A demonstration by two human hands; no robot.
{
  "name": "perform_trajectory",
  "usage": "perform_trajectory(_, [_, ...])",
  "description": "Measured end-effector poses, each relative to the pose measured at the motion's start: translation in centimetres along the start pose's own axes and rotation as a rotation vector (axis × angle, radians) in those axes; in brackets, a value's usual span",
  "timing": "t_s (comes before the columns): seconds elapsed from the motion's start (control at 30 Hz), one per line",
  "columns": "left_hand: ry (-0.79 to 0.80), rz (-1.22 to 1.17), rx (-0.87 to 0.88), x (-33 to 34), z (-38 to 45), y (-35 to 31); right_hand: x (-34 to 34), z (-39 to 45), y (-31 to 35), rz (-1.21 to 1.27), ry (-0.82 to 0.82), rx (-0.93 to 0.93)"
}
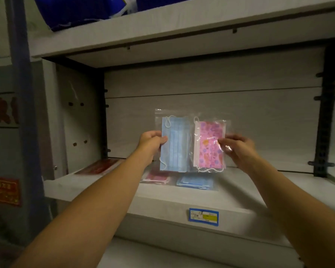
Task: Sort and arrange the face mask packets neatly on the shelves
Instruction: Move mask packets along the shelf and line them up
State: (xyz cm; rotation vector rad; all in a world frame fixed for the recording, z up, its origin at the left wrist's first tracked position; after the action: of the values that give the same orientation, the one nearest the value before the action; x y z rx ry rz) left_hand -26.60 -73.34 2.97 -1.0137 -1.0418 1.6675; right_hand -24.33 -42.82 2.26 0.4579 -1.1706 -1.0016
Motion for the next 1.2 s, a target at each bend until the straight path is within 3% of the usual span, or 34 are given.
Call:
perform_trajectory(0.33, [0.170, -0.085, -0.013, 6.6, 1.5, 4.6, -3.1, 1.5, -0.2, 0.084, -0.032, -0.028])
perform_trajectory(0.5, [0.208, 0.043, 0.062, 7.1, 1.6, 4.8, -3.4, 1.7, -0.1, 0.097, -0.050, -0.028])
perform_trajectory(0.87, [0.203, 0.637, 0.324, 8.3, 0.4, 3.6, -3.8, 0.9, 0.4, 0.069, -0.078, -0.046])
perform_trajectory(1.2, [0.215, 0.765, 0.384, 8.8, 0.5, 3.8, -3.2, 0.4, -0.1, 0.014, -0.050, -0.021])
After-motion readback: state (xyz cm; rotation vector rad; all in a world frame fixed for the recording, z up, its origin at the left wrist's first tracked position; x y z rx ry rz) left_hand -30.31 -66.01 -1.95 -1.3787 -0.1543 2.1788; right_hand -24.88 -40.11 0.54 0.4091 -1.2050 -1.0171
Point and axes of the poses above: each hand's wrist, its own z-axis towards the middle knuckle, its own x-axis out of the palm, y = z × x, the point moved 9 cm from there along z, towards the middle knuckle, and after that the axes turned 13 degrees about z, right-handed, at the moved point
